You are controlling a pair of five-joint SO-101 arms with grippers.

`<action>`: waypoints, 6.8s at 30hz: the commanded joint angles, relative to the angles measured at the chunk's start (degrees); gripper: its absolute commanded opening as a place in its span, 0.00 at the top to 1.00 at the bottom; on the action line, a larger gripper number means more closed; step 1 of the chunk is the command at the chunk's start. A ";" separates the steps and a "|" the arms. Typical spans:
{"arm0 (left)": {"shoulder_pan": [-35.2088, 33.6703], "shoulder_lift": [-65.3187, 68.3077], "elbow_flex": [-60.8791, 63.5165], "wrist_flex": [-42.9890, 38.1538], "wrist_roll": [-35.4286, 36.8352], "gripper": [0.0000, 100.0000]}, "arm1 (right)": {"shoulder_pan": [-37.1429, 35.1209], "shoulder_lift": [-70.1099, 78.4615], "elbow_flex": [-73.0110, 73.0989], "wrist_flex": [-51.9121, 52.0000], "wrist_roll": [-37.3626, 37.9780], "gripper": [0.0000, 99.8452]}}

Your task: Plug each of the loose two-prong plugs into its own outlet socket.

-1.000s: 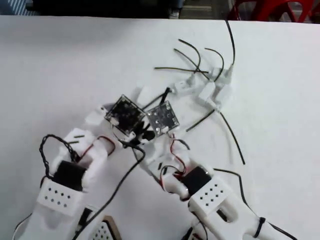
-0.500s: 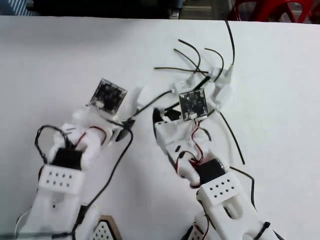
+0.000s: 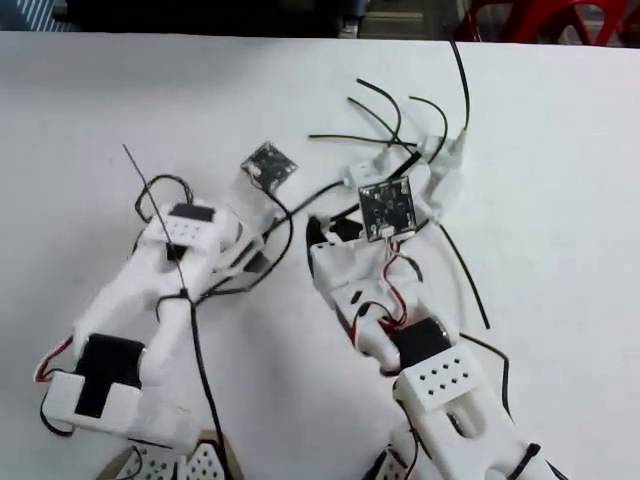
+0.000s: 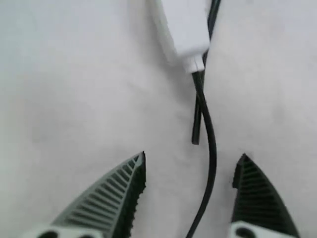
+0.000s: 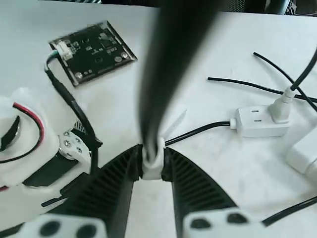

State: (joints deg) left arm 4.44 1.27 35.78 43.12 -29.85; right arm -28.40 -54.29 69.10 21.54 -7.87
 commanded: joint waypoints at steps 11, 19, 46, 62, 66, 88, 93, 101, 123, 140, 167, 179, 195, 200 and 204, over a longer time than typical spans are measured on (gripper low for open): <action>0.40 -4.35 -7.74 14.51 -5.54 0.97 | 3.03 -0.92 -0.62 -1.36 -0.44 0.98; -0.13 -22.29 -6.42 23.91 -5.63 0.98 | 3.03 -0.92 -0.53 -1.36 -0.44 0.98; -0.40 -9.80 -5.10 -1.76 13.54 0.70 | 3.03 -0.92 -0.35 -1.36 -0.44 0.98; 3.56 21.49 -30.59 0.44 13.10 0.80 | 3.03 -0.92 -0.35 -1.36 -0.44 0.98; 3.56 25.01 -34.37 2.29 13.01 0.88 | 3.03 -0.92 -0.35 -1.36 -0.35 0.98; 4.44 -9.45 -19.52 21.01 -3.34 0.98 | 3.47 -0.92 -0.35 -1.36 -0.26 0.98; 5.85 -18.59 -2.55 12.84 -3.78 0.98 | 6.02 -0.92 -0.35 -3.03 -0.35 0.98; 7.43 -28.18 17.32 0.70 -3.34 0.77 | 6.46 -0.84 -0.35 -3.38 -0.44 0.98; -8.48 -44.00 23.03 2.46 2.99 0.73 | -4.18 -0.75 -4.75 11.82 0.09 0.98; -18.15 -54.99 38.68 -4.31 11.08 0.73 | -11.65 29.58 -21.89 16.84 7.21 0.98; -19.12 -55.08 38.77 -4.22 11.08 0.73 | -11.65 33.19 -10.81 6.11 9.58 0.98; -19.12 -55.34 39.56 -4.48 10.81 0.73 | -11.21 38.64 -11.25 4.09 15.82 0.98; -19.03 -55.34 39.56 -4.48 10.81 0.73 | -12.18 43.91 -16.00 10.59 19.43 0.98; -19.03 -55.34 39.56 -4.57 10.81 0.73 | -12.09 48.31 -19.96 13.85 19.52 0.98; -19.03 -55.34 39.56 -4.57 10.90 0.73 | -11.82 48.66 -20.57 14.02 19.34 0.98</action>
State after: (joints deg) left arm -14.29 -52.53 75.78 39.96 -19.38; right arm -40.09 -7.25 48.79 34.11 10.95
